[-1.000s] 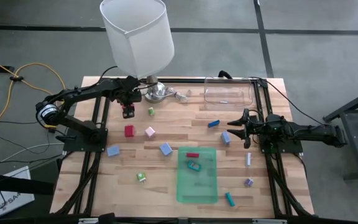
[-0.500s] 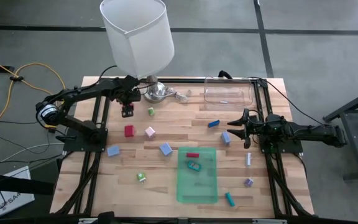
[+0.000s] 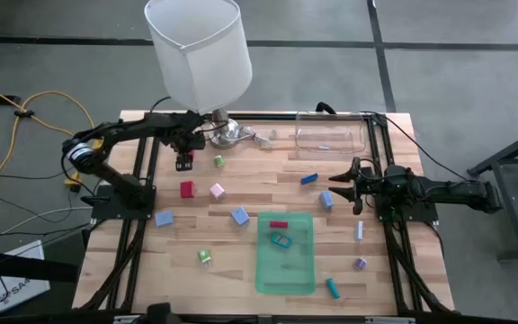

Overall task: Pick & Place Office items
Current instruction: Put the red digital clock into the green bin

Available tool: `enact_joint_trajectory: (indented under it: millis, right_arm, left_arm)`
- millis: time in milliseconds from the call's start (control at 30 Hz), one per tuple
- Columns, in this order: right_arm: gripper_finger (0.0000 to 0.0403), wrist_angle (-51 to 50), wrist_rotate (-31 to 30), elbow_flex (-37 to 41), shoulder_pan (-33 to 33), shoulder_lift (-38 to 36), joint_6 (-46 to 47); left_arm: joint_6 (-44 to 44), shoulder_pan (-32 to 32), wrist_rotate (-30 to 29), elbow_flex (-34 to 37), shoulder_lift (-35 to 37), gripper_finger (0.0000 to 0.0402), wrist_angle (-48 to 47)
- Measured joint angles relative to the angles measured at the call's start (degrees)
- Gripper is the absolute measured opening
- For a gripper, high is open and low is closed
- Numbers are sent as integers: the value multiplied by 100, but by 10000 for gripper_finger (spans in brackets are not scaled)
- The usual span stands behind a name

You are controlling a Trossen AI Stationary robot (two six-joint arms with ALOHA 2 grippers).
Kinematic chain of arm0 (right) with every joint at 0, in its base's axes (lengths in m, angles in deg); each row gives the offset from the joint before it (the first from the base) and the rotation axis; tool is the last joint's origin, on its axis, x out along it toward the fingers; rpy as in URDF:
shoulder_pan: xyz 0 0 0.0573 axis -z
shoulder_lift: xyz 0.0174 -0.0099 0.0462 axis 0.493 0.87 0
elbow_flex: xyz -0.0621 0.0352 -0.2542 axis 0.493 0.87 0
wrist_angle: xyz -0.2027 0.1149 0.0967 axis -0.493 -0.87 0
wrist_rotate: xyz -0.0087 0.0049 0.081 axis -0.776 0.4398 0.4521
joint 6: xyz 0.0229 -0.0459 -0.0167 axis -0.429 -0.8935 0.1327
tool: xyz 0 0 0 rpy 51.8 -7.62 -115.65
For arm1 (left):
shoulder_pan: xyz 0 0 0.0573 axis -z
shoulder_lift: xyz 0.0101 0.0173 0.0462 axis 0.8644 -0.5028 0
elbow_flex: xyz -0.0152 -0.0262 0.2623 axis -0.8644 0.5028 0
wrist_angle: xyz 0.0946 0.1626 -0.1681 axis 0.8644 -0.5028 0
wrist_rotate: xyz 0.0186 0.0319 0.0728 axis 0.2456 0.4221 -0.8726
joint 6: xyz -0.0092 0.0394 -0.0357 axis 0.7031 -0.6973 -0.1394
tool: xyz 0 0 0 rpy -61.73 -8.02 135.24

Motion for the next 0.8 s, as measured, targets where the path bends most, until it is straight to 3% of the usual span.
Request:
enact_joint_trajectory:
  millis: [800]
  right_arm:
    - [146, 0, 0, 0, 1, -1, 0]
  left_arm:
    - [-1, -162, 120, 0, -366, 226, 180]
